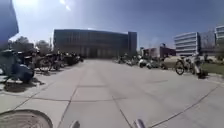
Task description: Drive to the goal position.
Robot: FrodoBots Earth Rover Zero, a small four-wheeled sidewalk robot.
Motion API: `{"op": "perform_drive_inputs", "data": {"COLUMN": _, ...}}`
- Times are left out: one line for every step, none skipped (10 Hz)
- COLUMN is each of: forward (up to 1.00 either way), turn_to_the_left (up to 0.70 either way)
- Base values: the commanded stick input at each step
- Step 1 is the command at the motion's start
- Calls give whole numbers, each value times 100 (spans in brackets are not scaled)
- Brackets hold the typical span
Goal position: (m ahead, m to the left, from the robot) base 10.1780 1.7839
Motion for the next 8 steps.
{"op": "perform_drive_inputs", "data": {"forward": 85, "turn_to_the_left": 34}}
{"op": "perform_drive_inputs", "data": {"forward": 85, "turn_to_the_left": 5}}
{"op": "perform_drive_inputs", "data": {"forward": 85, "turn_to_the_left": 0}}
{"op": "perform_drive_inputs", "data": {"forward": 85, "turn_to_the_left": 0}}
{"op": "perform_drive_inputs", "data": {"forward": 85, "turn_to_the_left": 0}}
{"op": "perform_drive_inputs", "data": {"forward": 85, "turn_to_the_left": 0}}
{"op": "perform_drive_inputs", "data": {"forward": 85, "turn_to_the_left": 0}}
{"op": "perform_drive_inputs", "data": {"forward": 85, "turn_to_the_left": 0}}
